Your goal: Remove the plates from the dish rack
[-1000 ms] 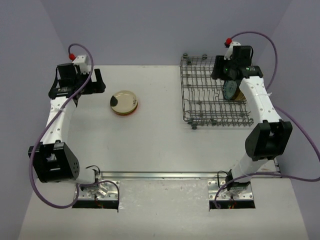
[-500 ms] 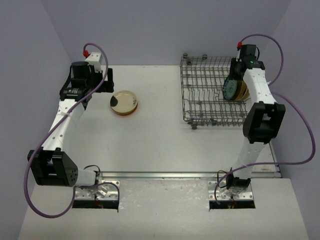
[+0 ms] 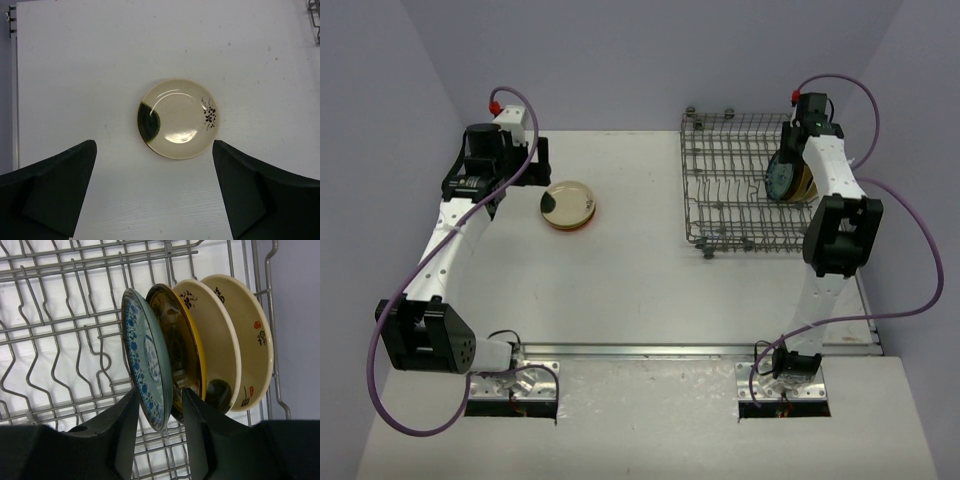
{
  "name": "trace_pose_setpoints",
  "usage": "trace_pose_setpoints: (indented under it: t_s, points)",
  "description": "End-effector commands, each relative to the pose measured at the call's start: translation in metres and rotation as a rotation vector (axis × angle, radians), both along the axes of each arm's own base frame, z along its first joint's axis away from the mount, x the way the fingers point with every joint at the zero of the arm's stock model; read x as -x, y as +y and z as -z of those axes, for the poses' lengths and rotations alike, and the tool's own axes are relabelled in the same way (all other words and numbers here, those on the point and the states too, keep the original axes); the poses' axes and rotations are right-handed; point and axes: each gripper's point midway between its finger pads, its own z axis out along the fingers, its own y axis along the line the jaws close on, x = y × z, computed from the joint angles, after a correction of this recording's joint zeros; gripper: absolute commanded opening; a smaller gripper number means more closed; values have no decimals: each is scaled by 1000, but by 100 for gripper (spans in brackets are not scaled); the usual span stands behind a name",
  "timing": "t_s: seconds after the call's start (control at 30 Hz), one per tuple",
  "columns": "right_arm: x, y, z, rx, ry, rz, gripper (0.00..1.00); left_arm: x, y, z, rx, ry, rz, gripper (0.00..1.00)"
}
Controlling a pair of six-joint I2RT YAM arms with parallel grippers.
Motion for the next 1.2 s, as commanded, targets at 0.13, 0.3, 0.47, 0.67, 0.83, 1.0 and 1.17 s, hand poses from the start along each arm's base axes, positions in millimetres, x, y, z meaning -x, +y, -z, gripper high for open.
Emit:
trace_pose_setpoints:
  t_s: [0.13, 0.3, 0.47, 0.67, 0.83, 1.0, 1.17]
  points:
    - [-13, -12, -4, 46, -43, 16, 35, -6, -6, -24, 24, -64, 6, 99]
    - [-9, -5, -9, 18, -55, 4, 23, -7, -7, -21, 28, -57, 7, 99]
    - [0, 5, -28, -7, -82, -12, 2, -8, -8, -22, 38, -58, 8, 99]
    - [6, 11, -68, 13, -155, -30, 0, -8, -9, -24, 42, -57, 7, 99]
    - [9, 11, -115, 41, -252, -46, 0, -8, -8, -29, 48, -65, -7, 100]
    - [13, 22, -157, 13, -348, -92, 0, -6, -13, -36, 71, -70, 7, 100]
    - [36, 94, -172, -288, -395, -322, 0, 8, -55, -54, 220, -93, 200, 100]
